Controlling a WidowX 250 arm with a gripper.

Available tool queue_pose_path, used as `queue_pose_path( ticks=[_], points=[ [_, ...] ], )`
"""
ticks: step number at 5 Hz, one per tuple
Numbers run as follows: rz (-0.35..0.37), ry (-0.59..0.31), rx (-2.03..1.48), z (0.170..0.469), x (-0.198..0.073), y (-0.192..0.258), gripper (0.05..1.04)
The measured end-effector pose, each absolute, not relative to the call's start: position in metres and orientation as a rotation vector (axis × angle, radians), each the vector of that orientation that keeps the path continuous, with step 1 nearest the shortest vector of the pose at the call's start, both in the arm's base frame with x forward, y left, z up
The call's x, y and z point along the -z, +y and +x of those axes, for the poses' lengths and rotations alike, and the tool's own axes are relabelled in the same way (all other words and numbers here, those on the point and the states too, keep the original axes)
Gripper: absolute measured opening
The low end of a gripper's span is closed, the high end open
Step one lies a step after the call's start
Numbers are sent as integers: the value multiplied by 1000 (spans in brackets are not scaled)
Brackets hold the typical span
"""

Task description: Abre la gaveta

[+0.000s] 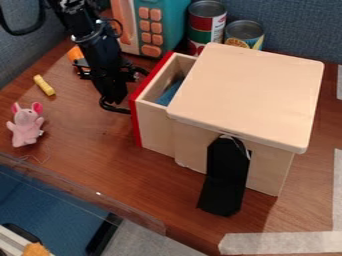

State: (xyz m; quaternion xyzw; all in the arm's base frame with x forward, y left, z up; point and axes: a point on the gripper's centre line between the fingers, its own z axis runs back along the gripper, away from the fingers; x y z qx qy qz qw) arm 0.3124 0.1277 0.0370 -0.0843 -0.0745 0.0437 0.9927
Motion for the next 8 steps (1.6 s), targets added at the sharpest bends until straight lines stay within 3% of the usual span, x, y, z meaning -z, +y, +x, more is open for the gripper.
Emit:
queue_pose_path(
  ticks=[5, 6, 8],
  points=[
    [-160, -103, -91, 300, -47, 162, 158],
    [-127, -101, -64, 302, -54, 169, 374],
    [-130, -64, 28, 303, -58, 161, 953]
  ],
)
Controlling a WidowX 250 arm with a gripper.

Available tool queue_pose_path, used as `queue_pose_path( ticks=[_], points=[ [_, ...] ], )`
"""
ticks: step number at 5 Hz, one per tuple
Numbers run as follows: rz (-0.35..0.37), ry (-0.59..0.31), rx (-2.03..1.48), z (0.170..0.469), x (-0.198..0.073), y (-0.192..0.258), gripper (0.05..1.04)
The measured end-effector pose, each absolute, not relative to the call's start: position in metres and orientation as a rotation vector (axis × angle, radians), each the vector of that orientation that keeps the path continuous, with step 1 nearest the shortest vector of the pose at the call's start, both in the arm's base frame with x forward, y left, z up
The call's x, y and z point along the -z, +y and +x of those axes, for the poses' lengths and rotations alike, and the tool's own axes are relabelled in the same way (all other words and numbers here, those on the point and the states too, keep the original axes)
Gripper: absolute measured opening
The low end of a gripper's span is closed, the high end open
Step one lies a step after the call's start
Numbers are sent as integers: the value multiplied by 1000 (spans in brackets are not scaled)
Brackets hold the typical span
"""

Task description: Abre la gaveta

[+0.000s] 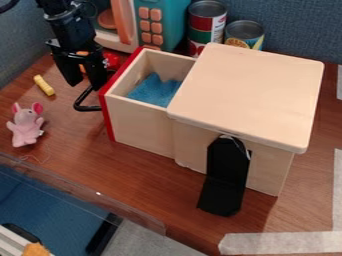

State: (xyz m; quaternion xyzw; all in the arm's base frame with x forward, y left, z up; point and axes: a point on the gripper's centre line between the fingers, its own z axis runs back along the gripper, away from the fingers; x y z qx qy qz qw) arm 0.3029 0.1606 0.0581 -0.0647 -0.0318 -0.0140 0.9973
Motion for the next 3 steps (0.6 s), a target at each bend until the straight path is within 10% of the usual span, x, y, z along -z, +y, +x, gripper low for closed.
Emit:
queue_pose_path(
  ticks=[3],
  points=[
    [23, -108, 115, 278, -138, 166, 1001]
  ],
)
